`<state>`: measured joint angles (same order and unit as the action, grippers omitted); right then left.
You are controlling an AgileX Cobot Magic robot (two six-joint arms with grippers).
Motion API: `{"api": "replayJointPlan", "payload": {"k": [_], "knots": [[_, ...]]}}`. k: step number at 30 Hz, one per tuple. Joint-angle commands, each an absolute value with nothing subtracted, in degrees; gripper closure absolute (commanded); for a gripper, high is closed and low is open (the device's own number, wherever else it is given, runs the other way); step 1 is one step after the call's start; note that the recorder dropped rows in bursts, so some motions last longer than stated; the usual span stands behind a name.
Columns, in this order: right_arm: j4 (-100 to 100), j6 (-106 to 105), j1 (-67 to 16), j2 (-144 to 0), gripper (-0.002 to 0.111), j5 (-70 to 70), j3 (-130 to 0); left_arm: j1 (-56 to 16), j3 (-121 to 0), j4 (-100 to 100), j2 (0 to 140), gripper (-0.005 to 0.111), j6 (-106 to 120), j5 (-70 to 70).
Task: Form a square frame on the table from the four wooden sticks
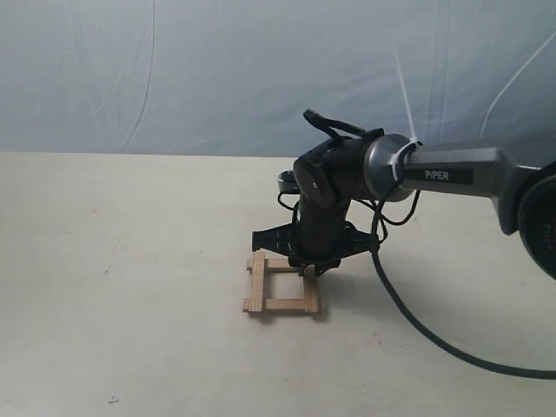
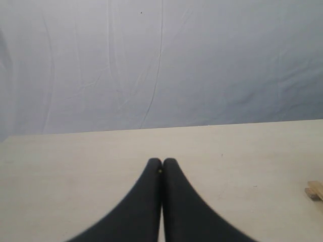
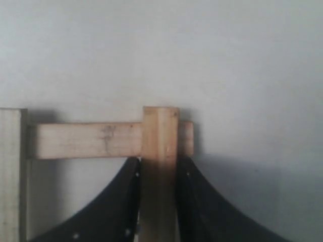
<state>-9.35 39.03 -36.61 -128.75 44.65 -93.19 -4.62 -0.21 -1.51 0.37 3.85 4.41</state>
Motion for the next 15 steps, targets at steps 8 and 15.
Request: {"api": "replayJointPlan", "payload": {"k": [8,15], "knots": [[-9.5,39.1,-36.7,-127.9,0.06,45.8,-93.9,-5.1,0.0,-1.4,0.0,0.107,3.7,4.3],[-9.5,27.9,-31.5,-118.9,0.109,53.9,-92.8,-5.1,0.0,-1.4,0.0,0.107,3.7,4.3]]}}
